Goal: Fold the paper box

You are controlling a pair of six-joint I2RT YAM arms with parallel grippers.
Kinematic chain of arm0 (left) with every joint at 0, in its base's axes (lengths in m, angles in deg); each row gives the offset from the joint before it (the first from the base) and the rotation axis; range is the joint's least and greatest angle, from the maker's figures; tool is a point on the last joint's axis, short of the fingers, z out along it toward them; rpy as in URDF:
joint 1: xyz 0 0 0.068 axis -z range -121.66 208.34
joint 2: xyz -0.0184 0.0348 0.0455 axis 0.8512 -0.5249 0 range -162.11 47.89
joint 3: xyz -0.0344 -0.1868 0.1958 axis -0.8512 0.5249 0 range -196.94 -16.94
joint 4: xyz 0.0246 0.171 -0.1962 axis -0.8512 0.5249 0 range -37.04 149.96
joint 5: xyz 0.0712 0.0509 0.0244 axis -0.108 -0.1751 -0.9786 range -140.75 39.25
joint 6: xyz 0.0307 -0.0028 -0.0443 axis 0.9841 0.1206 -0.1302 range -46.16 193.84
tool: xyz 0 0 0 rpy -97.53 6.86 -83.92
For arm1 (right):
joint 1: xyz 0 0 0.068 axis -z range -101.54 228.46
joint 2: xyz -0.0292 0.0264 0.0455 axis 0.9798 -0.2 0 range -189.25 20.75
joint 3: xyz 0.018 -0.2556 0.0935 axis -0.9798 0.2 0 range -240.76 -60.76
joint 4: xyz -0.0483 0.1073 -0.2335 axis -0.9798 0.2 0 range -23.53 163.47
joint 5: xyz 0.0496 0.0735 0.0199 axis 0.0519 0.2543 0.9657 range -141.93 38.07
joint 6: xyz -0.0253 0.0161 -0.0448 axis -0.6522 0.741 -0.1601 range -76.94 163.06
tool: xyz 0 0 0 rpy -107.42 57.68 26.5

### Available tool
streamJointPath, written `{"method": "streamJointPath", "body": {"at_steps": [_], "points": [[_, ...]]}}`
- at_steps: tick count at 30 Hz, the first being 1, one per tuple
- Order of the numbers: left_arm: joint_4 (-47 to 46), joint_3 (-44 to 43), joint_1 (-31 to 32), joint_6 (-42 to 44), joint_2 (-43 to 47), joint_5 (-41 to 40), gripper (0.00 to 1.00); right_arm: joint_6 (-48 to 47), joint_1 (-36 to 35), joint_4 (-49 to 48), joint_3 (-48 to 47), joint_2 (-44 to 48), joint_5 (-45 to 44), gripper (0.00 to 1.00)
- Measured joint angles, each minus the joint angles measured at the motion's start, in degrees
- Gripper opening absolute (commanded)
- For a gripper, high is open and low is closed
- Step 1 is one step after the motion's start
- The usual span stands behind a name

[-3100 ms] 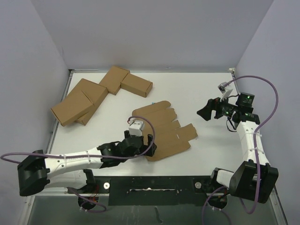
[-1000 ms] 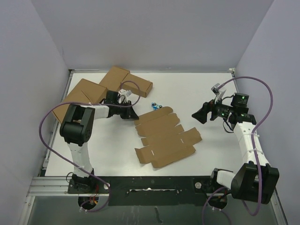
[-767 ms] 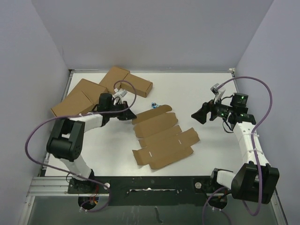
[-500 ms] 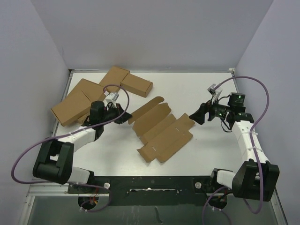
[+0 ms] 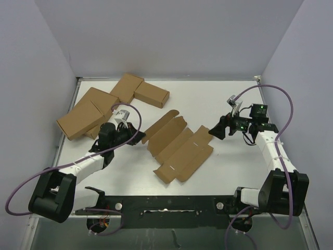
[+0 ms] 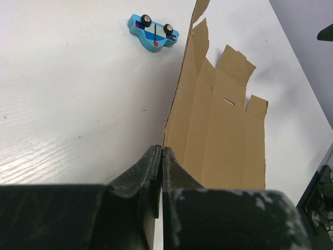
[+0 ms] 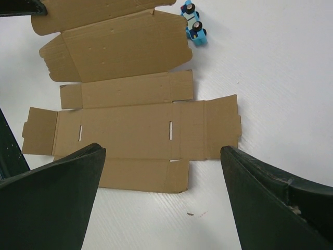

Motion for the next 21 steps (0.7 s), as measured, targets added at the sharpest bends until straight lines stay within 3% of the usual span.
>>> {"method": "streamJointPath", "body": {"at_steps": [2, 13, 21], "points": [[0.0, 0.0, 0.13, -0.31, 0.24, -0.13, 0.0, 0.0, 0.0, 0.28, 0.0, -0.48, -0.44, 0.98], [0.15, -0.17, 0.15, -2.82, 0.39, 1.6, 0.41, 0.0, 0.0, 0.72, -0.02, -1.01, -2.05, 0.98], [6.23, -8.0, 0.2, -2.97, -6.12, 6.29, 0.48, 0.0, 0.0, 0.9, 0.0, -1.4, -2.58, 0.98]]}}
